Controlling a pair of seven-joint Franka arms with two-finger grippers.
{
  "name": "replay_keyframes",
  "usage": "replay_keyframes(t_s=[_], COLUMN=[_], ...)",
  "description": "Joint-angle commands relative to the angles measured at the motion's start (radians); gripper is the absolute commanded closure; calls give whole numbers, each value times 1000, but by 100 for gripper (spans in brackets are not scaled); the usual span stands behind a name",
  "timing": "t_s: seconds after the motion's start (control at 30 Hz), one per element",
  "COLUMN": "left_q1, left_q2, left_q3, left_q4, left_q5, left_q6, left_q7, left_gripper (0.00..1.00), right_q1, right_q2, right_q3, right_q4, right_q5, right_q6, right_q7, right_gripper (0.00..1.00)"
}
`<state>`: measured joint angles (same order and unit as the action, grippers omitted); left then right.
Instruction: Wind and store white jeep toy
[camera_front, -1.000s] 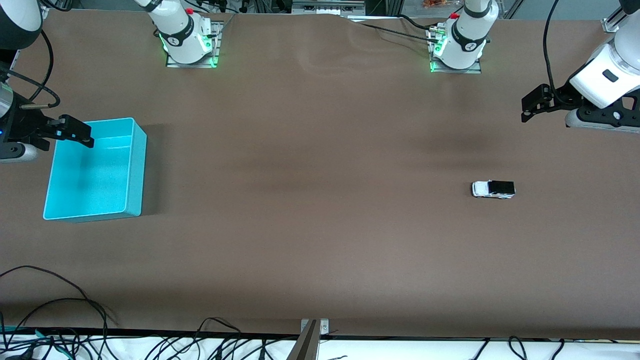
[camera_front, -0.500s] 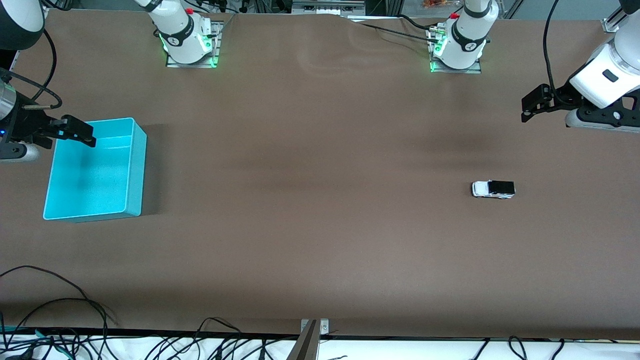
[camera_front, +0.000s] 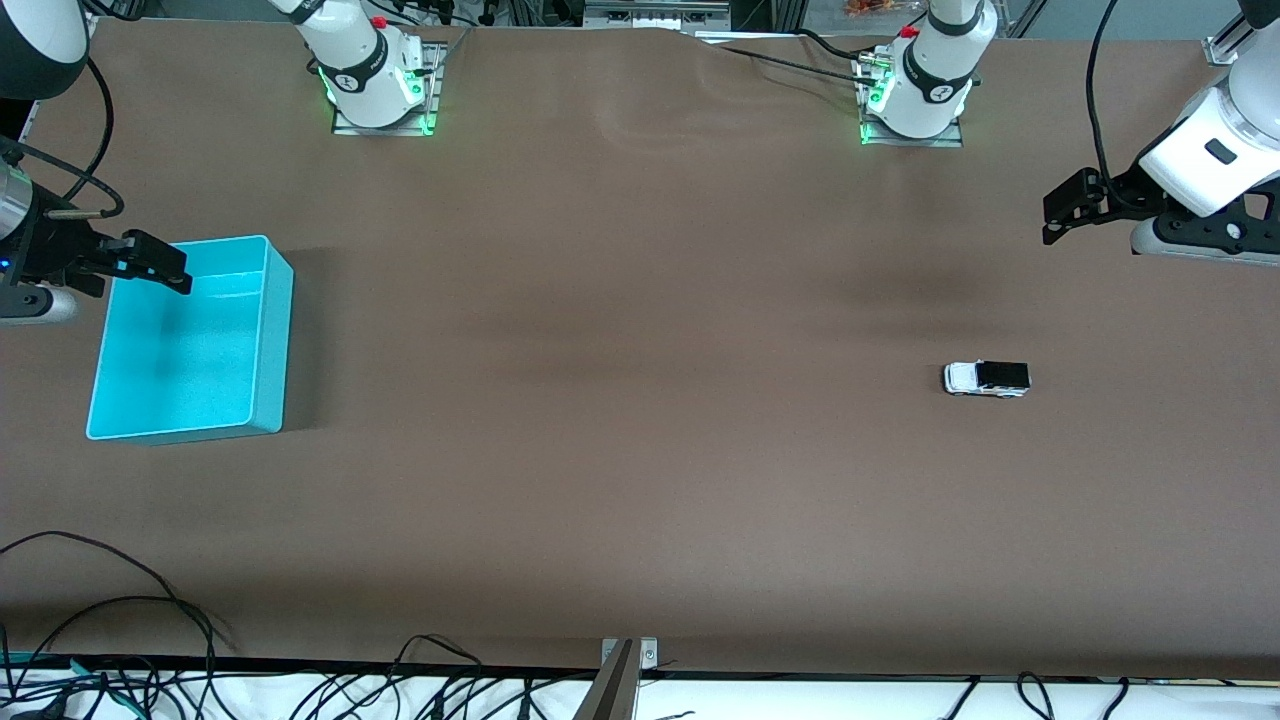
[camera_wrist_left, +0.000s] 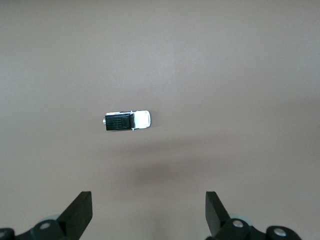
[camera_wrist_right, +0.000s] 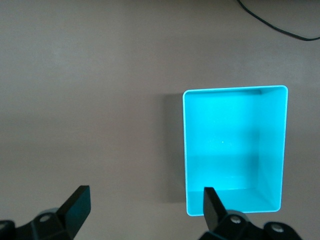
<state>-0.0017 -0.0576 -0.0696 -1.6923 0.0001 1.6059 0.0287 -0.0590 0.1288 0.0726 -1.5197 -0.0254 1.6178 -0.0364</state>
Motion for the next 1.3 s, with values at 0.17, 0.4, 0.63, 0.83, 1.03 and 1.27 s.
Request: replay_keyframes(t_s=[0.17,0.4,0.63,0.83,1.03,1.27], left_q1=[3,3,-1,-6,-4,-3], left_q2=[-7,-7,-8,-5,8,33], left_q3=[-2,-2,-2,-6,-4,-2], left_q4=[10,10,10,16,17,19], left_q5=[-2,-2,-3,-3,-8,6], left_q6=[-17,-17,-15,-12,-14,-14], left_q7=[19,19,20,17,23,120], left_gripper=[0,0,0,0,0,0], right_q1=[-1,-1,2,5,5,5], right_q2=[-32,-35,-31,-28,-28,-25], right_q3=[-16,-34,-39,-36,-34,-33], right_q4=[-34,-33,-34,-36,-37,-39], right_q5=[15,15,15,13,13,13], right_q6=[-1,-1,0,8,4,10], right_q7=[10,10,10,42,55,55], right_gripper=[0,0,0,0,0,0])
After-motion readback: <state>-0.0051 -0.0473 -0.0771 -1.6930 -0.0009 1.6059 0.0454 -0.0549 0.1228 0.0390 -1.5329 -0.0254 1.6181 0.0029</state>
